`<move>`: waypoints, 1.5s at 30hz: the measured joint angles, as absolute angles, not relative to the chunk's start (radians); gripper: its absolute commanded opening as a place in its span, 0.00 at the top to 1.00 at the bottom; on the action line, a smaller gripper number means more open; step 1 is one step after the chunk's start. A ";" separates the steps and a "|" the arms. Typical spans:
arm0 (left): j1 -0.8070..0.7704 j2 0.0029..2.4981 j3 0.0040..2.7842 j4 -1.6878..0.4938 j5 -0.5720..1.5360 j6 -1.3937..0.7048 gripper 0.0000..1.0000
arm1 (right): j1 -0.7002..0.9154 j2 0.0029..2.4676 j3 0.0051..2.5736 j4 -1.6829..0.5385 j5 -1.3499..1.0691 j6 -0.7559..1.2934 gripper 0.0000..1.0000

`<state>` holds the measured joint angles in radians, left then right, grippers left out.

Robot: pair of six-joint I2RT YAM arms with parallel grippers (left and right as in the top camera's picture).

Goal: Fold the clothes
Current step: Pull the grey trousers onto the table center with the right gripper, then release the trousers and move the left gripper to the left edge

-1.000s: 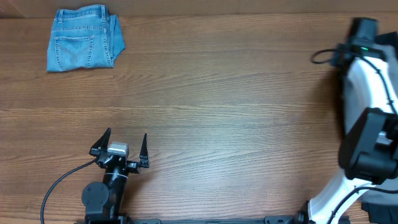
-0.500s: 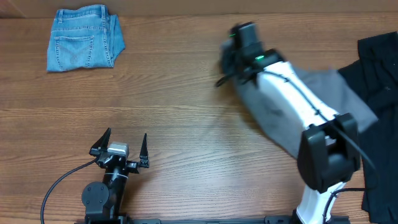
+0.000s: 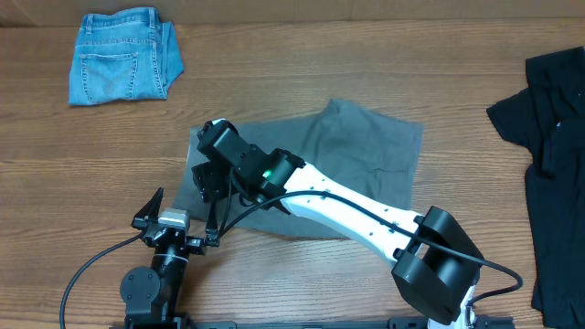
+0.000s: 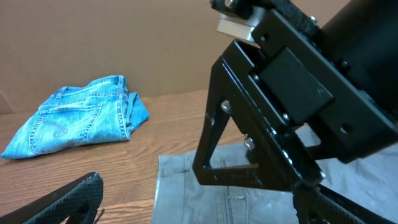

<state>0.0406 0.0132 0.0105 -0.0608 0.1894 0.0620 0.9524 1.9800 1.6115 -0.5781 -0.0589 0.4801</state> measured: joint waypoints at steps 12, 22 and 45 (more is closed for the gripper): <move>0.041 0.013 0.010 -0.059 0.189 0.062 0.00 | 0.636 1.752 1.732 -1.145 0.079 0.496 0.00; 0.041 0.013 0.010 -0.059 0.189 0.062 0.00 | 0.443 1.740 1.613 -1.368 0.040 0.537 0.02; 0.041 0.013 0.022 -0.005 0.453 -0.130 0.00 | 0.498 1.553 1.483 -1.345 0.082 0.618 0.00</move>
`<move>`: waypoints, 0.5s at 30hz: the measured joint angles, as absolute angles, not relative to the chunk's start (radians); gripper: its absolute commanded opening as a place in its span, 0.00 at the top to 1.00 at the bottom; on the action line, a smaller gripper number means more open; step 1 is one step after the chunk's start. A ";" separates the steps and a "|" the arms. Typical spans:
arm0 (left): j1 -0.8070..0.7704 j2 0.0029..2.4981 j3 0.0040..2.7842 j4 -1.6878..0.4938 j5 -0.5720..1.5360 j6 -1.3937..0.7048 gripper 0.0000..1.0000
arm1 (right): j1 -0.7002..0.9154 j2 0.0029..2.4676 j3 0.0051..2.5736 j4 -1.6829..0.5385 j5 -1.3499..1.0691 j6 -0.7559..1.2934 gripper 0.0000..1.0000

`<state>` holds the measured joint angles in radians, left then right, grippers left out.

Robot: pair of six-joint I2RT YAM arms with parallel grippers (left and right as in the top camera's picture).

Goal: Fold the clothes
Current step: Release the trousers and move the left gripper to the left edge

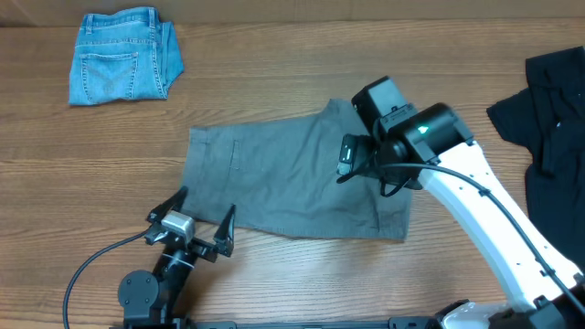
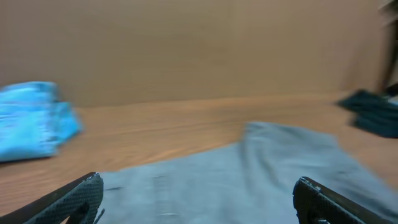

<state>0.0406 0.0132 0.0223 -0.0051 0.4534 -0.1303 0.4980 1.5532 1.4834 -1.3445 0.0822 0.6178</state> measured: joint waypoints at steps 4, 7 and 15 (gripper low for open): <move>0.041 0.038 0.110 -0.016 0.508 -0.159 0.00 | 0.498 1.553 1.367 -1.237 0.067 0.618 0.00; 0.041 0.122 0.228 -0.054 0.524 -0.159 0.00 | 0.498 1.554 1.321 -1.183 0.056 0.619 0.00; 0.039 0.684 0.688 -0.506 0.564 -0.082 0.00 | 0.498 1.555 1.302 -1.080 0.048 0.621 0.00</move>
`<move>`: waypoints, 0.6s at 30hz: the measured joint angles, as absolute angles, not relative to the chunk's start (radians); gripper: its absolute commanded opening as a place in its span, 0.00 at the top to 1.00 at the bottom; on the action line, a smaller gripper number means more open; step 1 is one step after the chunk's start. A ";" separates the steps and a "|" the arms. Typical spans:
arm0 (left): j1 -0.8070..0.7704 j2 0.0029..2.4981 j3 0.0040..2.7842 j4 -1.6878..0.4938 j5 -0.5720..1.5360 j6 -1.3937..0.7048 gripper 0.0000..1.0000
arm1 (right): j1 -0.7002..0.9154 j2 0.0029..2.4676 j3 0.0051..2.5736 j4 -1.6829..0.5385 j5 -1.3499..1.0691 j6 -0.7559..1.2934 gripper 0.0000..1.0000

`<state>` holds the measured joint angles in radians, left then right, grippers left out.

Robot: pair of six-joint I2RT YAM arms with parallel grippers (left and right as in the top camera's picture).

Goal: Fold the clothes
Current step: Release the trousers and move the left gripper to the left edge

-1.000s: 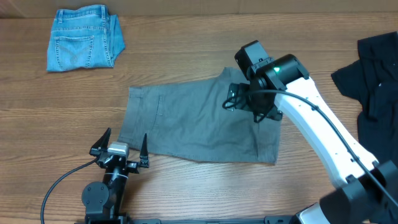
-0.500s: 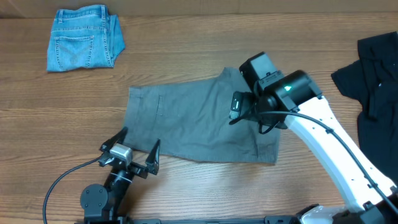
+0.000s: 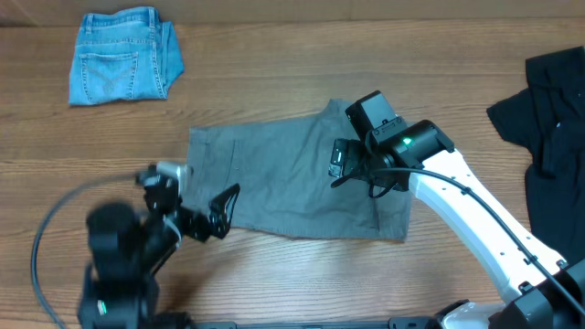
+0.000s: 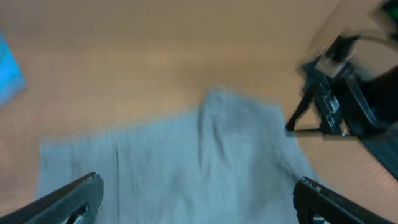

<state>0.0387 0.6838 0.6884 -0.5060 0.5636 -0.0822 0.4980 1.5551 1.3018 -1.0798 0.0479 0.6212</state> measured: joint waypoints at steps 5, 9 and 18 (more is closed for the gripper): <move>0.014 1.046 1.026 -0.828 0.540 -0.022 0.00 | 0.498 1.555 1.259 -1.017 0.048 0.622 0.00; -0.042 1.247 1.219 -0.936 0.488 0.003 0.00 | 0.498 1.555 1.222 -0.960 0.041 0.625 0.00; -0.060 1.529 1.277 -0.916 0.458 -0.057 0.00 | 0.498 1.555 1.164 -0.952 0.039 0.667 0.28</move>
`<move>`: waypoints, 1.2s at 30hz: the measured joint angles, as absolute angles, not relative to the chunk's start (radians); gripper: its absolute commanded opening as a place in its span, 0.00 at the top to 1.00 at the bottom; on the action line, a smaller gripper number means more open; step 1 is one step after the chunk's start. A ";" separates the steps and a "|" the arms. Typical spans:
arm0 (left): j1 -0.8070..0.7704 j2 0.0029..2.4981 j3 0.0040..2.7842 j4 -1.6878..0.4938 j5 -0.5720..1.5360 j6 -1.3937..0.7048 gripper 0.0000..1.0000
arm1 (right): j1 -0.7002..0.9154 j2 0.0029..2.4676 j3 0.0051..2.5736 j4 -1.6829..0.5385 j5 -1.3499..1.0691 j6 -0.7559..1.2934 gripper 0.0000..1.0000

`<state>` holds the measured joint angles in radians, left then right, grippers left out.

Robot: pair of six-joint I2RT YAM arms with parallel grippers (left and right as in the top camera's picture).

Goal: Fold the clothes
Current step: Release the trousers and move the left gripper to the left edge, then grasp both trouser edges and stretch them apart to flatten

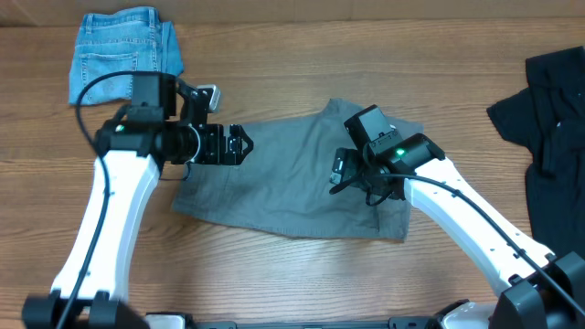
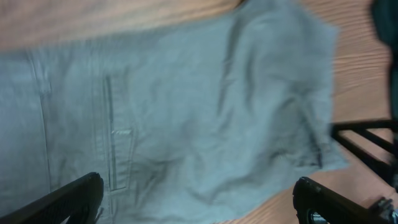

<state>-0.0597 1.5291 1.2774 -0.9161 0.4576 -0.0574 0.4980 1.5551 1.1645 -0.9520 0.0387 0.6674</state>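
Observation:
Grey shorts [image 1: 292, 178] lie spread across the middle of the table, and they fill the left wrist view [image 2: 186, 106] with a pocket seam showing. My left gripper [image 1: 234, 144] hovers over their left end, jaws wide open with nothing between them [image 2: 199, 200]. My right gripper [image 1: 338, 171] is over the right half of the shorts, its fingers apart and the cloth under it flat. Its dark fingers [image 2: 367, 140] show at the right edge of the left wrist view.
Folded blue jeans [image 1: 123, 55] lie at the far left corner. A crumpled black garment [image 1: 553, 137] runs along the right side. Bare wooden table [image 1: 274, 274] lies in front of the shorts.
My left arm was low at the front left; now it reaches up and over the left end of the shorts, camera looking down on them. The right gripper has barely shifted.
First the right gripper was at the left end of the shorts while my left arm sat at the front edge. Then the right gripper was over the right half. The left arm then lifted off the front edge and now hangs over the shorts' left end.

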 measured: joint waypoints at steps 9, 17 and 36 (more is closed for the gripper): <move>-0.141 1.679 1.277 -0.871 0.276 -0.096 0.96 | 0.498 1.555 1.103 -0.929 0.041 0.677 0.86; -0.230 1.715 1.277 -0.829 0.071 -0.192 0.96 | 0.492 1.555 1.054 -0.884 0.039 0.681 0.88; -0.221 1.927 1.277 -0.838 0.007 -0.257 0.96 | 0.423 1.663 0.973 -0.923 -0.042 0.628 0.96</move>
